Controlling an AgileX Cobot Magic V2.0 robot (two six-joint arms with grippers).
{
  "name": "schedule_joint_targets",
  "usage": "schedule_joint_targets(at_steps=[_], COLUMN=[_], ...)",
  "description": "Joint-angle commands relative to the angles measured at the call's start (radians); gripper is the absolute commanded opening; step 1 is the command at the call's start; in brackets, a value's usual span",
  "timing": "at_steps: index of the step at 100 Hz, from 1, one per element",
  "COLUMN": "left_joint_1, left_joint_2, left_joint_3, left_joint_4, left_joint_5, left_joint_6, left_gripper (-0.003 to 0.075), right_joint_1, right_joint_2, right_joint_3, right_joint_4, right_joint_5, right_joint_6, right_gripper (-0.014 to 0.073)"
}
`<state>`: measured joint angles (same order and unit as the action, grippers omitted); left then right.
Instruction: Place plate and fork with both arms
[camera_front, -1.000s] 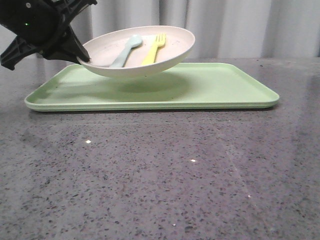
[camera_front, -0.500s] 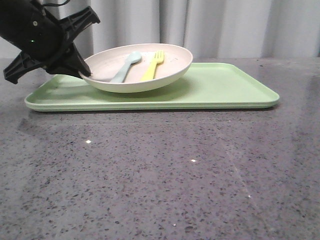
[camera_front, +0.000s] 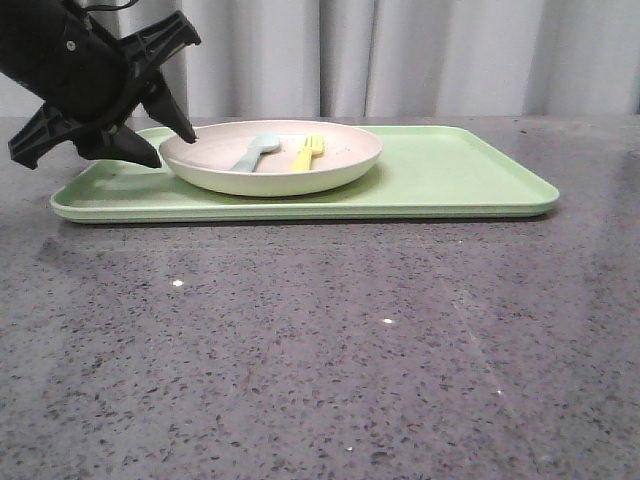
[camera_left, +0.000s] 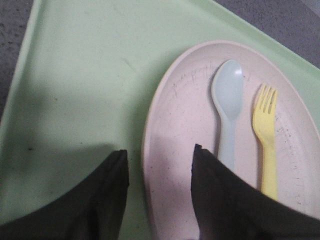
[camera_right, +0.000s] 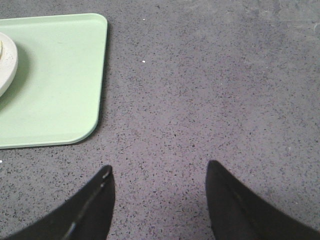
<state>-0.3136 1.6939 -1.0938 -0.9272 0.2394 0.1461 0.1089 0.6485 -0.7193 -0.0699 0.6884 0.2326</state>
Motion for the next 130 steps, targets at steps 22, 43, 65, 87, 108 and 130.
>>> schedule_joint_targets(at_steps=[22,43,65,87,108,130], left_joint_1=[-0.005,0.042,0.091,0.114,0.123,0.123], left_joint_2=[-0.145,-0.266,-0.437,-0.604,-0.724,-0.782], left_joint_3=[-0.013,0.046,0.132,0.213,0.254,0.271], left_joint_4=[0.094,0.198,0.340,0.456,0.514,0.526], left_joint_5=[-0.016,0.027,0.084,0.181,0.244,0.263], left_joint_6=[-0.006,-0.006,-0.006,-0.006,-0.006,-0.006], left_gripper=[0.0304,0.0303,0.0303,0.0303,0.0303,0.0303], right_joint_1=[0.030,0.084,0.164,0.251,0.327,0.416], right_joint_2=[0.015,0.094,0.233,0.428,0.626,0.833], right_joint_3=[-0.038,-0.114,-0.247,-0.435,-0.646,-0.870], right_joint_4=[-0.002,-0.002,-0.002,-0.002,-0.006,-0.021], right_joint_5=[-0.080,-0.036,-0.004,0.079,0.171,0.255], right_joint_6=[-0.003,-0.003,-0.003,-0.003,-0.003,-0.003], right_gripper=[0.0416,0.0414,0.0414,0.0414,0.0414,0.0414])
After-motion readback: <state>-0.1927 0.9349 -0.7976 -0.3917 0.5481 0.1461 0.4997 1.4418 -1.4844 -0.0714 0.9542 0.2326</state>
